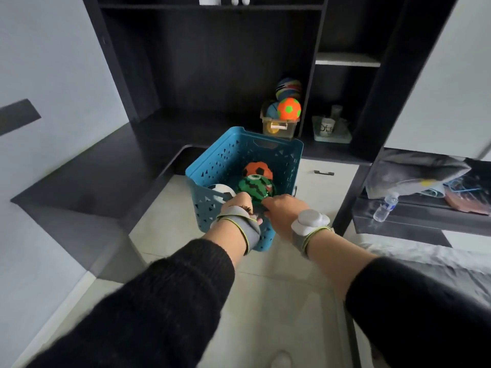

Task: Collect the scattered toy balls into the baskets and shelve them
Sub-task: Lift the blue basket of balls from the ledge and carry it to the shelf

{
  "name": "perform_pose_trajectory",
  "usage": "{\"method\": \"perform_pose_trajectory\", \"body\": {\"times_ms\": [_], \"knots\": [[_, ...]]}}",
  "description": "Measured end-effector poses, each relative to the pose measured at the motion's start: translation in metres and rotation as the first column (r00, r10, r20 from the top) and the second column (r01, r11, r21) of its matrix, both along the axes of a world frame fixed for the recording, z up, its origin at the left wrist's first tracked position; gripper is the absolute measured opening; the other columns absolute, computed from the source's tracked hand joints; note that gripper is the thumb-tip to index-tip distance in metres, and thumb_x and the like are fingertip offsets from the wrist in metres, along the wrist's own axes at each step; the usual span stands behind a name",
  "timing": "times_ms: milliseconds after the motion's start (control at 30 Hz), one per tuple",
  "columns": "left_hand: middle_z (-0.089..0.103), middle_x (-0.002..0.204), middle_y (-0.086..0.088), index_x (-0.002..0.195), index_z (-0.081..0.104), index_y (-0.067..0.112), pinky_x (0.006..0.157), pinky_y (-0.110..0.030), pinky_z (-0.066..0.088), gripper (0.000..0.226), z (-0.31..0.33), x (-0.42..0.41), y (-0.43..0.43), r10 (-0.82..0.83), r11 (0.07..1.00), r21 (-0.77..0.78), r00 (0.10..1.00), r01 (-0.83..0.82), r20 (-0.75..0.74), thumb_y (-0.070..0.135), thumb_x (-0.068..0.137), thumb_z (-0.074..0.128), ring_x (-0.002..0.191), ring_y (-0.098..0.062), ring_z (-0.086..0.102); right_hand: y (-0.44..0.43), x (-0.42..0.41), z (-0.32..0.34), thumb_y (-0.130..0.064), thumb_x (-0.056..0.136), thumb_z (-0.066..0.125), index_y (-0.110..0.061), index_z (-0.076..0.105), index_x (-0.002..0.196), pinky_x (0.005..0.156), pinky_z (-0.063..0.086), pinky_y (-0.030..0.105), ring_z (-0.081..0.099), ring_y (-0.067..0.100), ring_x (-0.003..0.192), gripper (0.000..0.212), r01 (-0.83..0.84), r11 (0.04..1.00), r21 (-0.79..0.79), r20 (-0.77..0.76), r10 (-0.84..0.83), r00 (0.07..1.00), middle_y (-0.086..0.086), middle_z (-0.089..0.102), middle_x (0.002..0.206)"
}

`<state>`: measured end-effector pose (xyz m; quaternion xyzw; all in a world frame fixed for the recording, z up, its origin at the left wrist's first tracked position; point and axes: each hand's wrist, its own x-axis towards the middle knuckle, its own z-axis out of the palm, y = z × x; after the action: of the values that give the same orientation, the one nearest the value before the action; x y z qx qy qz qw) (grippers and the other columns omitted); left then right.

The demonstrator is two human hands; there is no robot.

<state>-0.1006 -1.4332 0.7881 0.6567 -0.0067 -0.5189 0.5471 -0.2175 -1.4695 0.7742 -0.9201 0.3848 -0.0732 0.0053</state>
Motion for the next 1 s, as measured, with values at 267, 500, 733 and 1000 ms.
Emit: {"method": "perform_pose_trajectory", "body": {"times_ms": [267, 500, 733, 1000], "knots": [[0.065, 0.092, -0.006, 0.098, 0.066, 0.011, 0.086, -0.043, 0.054, 0.043, 0.014, 0.077, -0.154, -0.075, 0.996, 0.068, 0.941, 0.056, 0.329, 0.041, 0.07, 0.054, 0.071, -0.025, 0.059, -0.187, 0.081, 0.025, -0.002, 0.087, 0.051, -0.013, 0.058, 0.092, 0.059, 0.041, 0.032, 0.057, 0.028, 0.076, 0.014, -0.105, 0.994, -0.029, 0.004, 0.105, 0.994, 0.007, 0.062, 0.088], [0.045, 0.124, -0.01, 0.118, 0.047, 0.014, 0.091, -0.042, 0.042, 0.05, 0.009, 0.17, -0.248, -0.311, 0.941, 0.327, 0.161, -0.085, 0.937, 0.024, 0.072, 0.066, 0.111, -0.031, 0.045, -0.304, 0.157, 0.029, -0.001, 0.09, 0.051, -0.014, 0.058, 0.097, 0.058, 0.041, 0.031, 0.052, 0.024, 0.068, 0.016, -0.101, 0.995, 0.005, -0.058, 0.102, 0.993, 0.002, 0.052, 0.082], [0.067, 0.101, -0.002, 0.102, 0.06, 0.024, 0.082, -0.038, 0.04, 0.025, -0.022, 0.303, -0.383, -0.552, 0.74, 0.643, -0.368, 0.199, 0.748, 0.042, 0.091, 0.047, 0.09, -0.026, 0.056, -0.435, 0.258, -0.002, -0.002, 0.092, 0.048, -0.015, 0.055, 0.11, 0.067, 0.047, 0.032, 0.058, 0.024, 0.079, 0.023, 0.017, 0.999, 0.04, -0.186, -0.009, 0.982, 0.009, 0.062, 0.104], [0.061, 0.105, -0.007, 0.11, 0.055, 0.027, 0.075, -0.037, 0.045, 0.021, -0.036, 0.39, -0.511, -0.6, 0.622, 0.713, -0.389, 0.322, 0.699, 0.032, 0.092, 0.046, 0.099, -0.029, 0.057, -0.541, 0.32, -0.025, -0.006, 0.093, 0.051, -0.018, 0.055, 0.107, 0.076, 0.055, 0.038, 0.057, 0.025, 0.077, 0.019, 0.153, 0.976, 0.155, -0.201, -0.12, 0.972, 0.008, 0.059, 0.101]]}}
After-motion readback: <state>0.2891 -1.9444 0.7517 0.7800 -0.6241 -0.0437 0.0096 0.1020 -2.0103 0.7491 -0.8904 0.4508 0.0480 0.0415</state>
